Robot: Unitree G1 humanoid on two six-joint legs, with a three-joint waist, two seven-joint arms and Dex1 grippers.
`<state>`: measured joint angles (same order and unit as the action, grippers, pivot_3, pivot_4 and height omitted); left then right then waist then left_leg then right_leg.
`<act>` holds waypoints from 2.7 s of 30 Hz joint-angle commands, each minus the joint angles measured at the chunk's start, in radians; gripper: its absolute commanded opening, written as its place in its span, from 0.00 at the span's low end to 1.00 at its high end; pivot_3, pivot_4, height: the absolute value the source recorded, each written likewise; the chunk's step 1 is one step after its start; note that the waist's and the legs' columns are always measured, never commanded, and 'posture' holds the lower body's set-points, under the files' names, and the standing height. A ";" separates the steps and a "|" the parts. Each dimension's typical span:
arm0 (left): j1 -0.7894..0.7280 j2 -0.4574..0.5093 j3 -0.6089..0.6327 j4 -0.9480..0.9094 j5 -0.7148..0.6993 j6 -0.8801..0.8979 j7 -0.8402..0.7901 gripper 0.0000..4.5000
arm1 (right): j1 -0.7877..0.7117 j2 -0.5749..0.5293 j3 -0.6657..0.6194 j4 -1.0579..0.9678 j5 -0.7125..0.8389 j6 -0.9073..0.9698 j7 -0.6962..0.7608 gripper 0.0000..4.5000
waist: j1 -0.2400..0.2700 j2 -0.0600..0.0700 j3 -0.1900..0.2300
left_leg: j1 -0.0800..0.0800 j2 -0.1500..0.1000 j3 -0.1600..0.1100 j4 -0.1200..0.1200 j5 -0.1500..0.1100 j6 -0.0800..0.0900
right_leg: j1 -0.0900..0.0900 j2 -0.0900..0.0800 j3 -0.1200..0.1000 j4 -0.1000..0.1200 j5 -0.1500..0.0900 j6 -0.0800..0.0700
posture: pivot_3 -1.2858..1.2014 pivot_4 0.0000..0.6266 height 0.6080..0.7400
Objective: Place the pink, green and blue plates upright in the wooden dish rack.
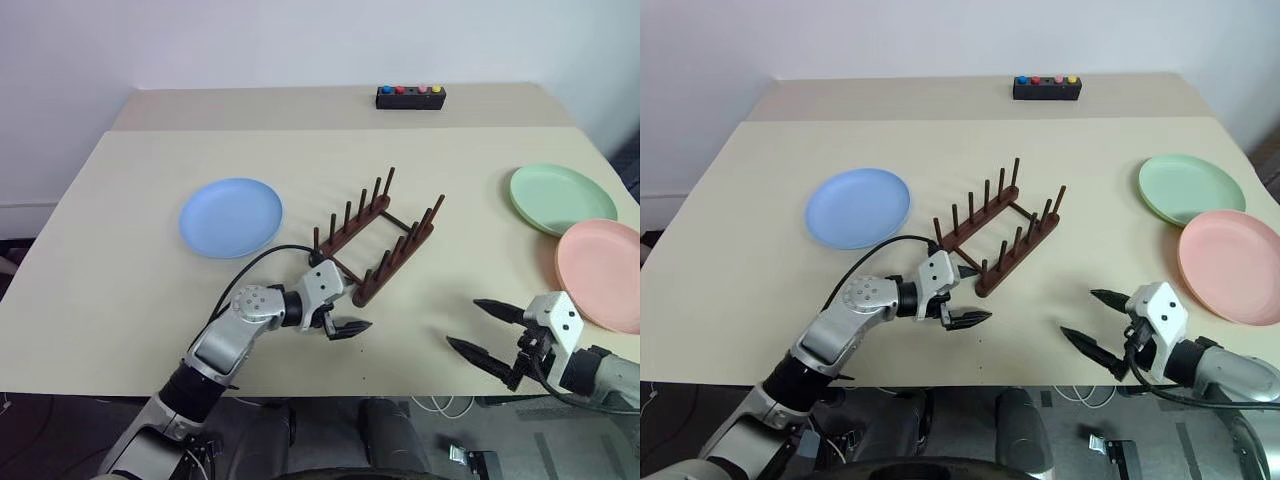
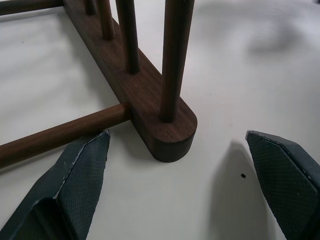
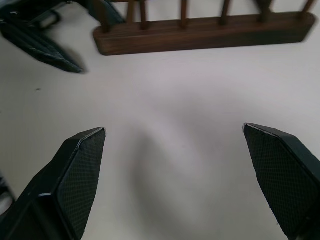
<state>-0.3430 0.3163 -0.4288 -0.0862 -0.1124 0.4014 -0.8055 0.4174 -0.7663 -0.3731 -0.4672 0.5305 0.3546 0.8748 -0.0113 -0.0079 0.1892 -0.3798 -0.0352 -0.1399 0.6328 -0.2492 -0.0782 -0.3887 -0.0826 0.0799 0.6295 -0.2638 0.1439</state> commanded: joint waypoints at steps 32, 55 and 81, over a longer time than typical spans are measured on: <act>-0.259 -0.007 -0.013 0.398 0.034 -0.353 -0.319 0.16 | -0.061 0.049 0.055 0.006 -0.072 -0.060 -0.010 1.00 | 0.001 -0.001 0.001 | -0.003 0.000 0.000 -0.001 0.000 0.001 | -0.002 0.000 0.000 -0.001 0.001 0.000 | 0.52 0.24 1.00; -0.375 -0.086 0.042 0.662 0.058 -0.471 -0.394 0.46 | 0.031 0.065 0.022 -0.045 -0.073 -0.065 -0.050 1.00 | 0.000 -0.001 0.001 | -0.006 0.000 -0.001 0.000 -0.001 0.001 | -0.005 0.000 0.000 -0.001 0.003 0.003 | 0.52 0.24 1.00; -0.100 -0.011 0.008 0.114 0.004 -0.120 -0.298 0.00 | -0.052 0.026 0.000 0.134 -0.316 -0.042 -0.204 0.00 | -0.003 -0.001 0.000 | -0.006 0.000 -0.001 -0.001 -0.001 0.001 | -0.006 0.000 0.000 0.000 0.002 0.003 | 0.52 0.24 1.00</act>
<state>-0.4351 0.3146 -0.4074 0.0697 -0.1077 0.2729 -1.1112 0.3808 -0.7261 -0.3679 -0.3381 0.2325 0.3215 0.6844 -0.0147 -0.0086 0.1896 -0.3857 -0.0354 -0.1404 0.6323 -0.2497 -0.0773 -0.3945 -0.0827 0.0797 0.6296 -0.2613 0.1467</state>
